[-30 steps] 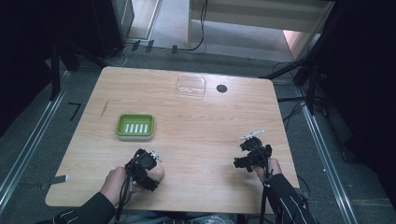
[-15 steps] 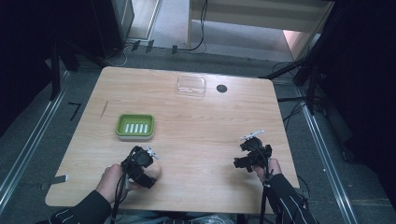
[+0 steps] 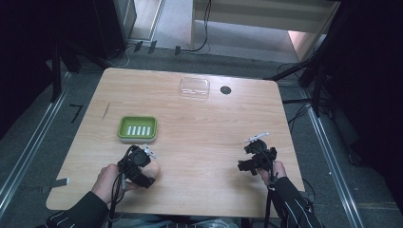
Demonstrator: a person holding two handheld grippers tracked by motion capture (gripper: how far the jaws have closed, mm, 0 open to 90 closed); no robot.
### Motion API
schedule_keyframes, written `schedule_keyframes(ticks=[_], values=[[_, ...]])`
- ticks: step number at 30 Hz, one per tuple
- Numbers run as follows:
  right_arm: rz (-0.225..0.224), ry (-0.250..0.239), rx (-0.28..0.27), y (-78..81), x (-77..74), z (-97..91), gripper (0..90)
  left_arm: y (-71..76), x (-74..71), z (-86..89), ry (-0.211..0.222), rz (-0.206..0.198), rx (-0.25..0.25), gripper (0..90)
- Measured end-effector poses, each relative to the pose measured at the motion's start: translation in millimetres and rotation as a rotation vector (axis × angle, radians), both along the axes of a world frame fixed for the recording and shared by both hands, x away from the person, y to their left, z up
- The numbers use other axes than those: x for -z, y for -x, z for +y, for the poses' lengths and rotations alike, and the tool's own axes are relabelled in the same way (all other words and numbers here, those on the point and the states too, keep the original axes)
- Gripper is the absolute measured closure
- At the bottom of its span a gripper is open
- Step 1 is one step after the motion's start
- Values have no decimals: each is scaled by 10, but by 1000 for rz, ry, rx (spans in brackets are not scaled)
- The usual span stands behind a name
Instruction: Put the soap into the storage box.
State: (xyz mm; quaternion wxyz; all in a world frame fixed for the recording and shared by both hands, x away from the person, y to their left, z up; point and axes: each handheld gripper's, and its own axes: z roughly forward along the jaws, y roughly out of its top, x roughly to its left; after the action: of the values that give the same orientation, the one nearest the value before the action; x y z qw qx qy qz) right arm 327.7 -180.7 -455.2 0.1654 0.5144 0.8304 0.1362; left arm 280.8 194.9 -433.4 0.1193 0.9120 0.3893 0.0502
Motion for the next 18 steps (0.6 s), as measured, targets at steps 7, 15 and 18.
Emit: schedule_keyframes(ticks=[7, 15, 18], values=[[0, 0, -1, -1, 2, -2, 143, -27, -59, 88, 11, -24, -18, 329], [0, -3, 0, -1, 2, 4, 143, -47, -103, 152, 22, -44, -40, 329], [0, -2, -2, -1, 3, 5, 143, -57, -121, 178, 20, -44, -41, 330]])
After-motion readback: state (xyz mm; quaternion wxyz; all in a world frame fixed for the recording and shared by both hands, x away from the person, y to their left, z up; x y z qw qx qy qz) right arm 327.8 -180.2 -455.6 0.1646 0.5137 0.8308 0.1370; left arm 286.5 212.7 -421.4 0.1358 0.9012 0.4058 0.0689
